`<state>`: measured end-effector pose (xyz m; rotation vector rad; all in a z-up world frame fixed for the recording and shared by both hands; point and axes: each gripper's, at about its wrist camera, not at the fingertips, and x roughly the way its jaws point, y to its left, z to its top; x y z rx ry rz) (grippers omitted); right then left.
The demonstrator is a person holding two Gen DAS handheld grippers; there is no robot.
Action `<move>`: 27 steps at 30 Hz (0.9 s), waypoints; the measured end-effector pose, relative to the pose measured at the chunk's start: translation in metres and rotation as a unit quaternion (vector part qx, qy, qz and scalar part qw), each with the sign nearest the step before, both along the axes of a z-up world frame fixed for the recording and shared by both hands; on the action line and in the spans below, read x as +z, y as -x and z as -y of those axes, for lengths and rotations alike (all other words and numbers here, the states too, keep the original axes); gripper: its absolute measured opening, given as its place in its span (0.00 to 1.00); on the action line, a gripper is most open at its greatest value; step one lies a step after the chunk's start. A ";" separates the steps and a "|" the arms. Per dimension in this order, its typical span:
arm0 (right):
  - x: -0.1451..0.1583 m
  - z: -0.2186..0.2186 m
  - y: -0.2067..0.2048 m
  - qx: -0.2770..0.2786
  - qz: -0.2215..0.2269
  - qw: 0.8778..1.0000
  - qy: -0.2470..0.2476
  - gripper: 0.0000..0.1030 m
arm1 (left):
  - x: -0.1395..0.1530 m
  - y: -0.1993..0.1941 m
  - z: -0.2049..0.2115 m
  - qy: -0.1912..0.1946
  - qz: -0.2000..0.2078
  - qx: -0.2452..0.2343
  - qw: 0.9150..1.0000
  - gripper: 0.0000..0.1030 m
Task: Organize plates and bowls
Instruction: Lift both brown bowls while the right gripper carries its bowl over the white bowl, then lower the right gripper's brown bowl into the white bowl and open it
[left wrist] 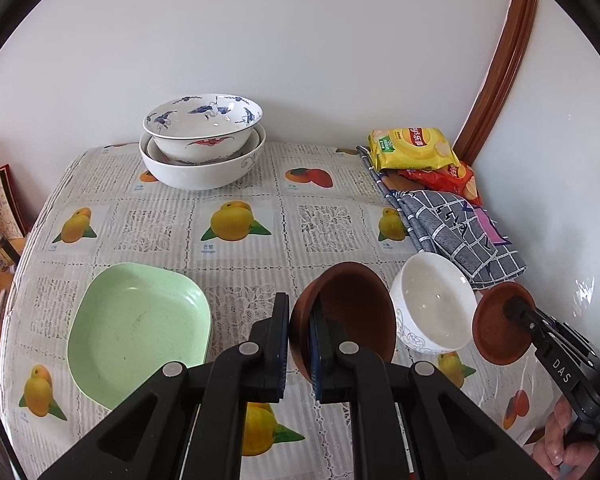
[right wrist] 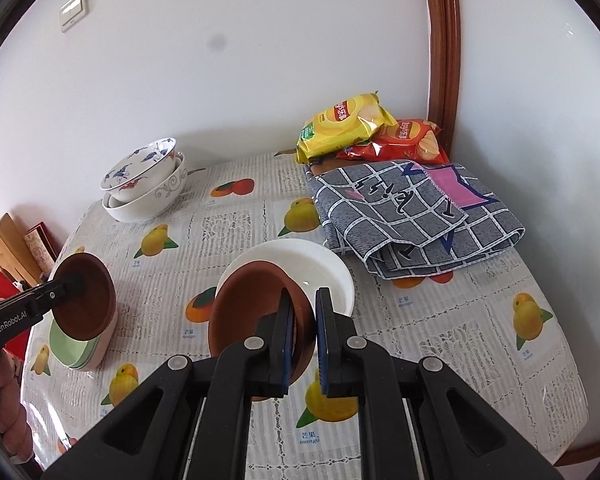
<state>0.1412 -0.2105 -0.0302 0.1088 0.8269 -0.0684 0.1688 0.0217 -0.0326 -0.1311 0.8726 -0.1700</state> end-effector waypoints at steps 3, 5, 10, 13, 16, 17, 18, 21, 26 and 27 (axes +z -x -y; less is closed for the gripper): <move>-0.003 0.000 -0.006 0.001 -0.004 1.000 0.002 0.10 | -0.003 -0.004 -0.001 0.003 -0.003 0.002 1.000 0.09; -0.006 0.001 -0.009 0.002 -0.007 1.000 0.002 0.10 | -0.005 -0.006 -0.002 0.002 -0.005 0.003 1.000 0.09; -0.013 0.001 -0.017 0.004 -0.015 1.000 0.001 0.10 | -0.010 -0.013 0.001 0.001 -0.012 0.003 1.000 0.09; -0.017 0.000 -0.022 0.007 -0.020 1.000 0.001 0.10 | -0.012 -0.017 0.003 0.000 -0.015 0.002 1.000 0.09; -0.021 0.000 -0.028 0.008 -0.024 1.000 0.000 0.10 | -0.014 -0.021 0.003 0.000 -0.018 0.002 1.000 0.09; -0.022 0.000 -0.030 0.009 -0.026 1.000 0.000 0.10 | -0.015 -0.022 0.003 -0.001 -0.018 0.002 1.000 0.09; -0.023 0.000 -0.031 0.009 -0.027 1.000 0.000 0.10 | -0.015 -0.023 0.003 -0.001 -0.018 0.003 1.000 0.09; -0.027 0.000 -0.037 0.009 -0.032 0.999 0.000 0.10 | -0.016 -0.027 0.000 -0.002 -0.019 0.007 1.000 0.09; -0.032 -0.002 -0.041 0.011 -0.036 0.999 -0.004 0.10 | -0.019 -0.034 -0.003 -0.001 -0.024 0.015 1.000 0.09; -0.033 -0.002 -0.042 0.011 -0.037 0.999 -0.004 0.10 | -0.020 -0.035 -0.003 -0.002 -0.025 0.015 1.000 0.09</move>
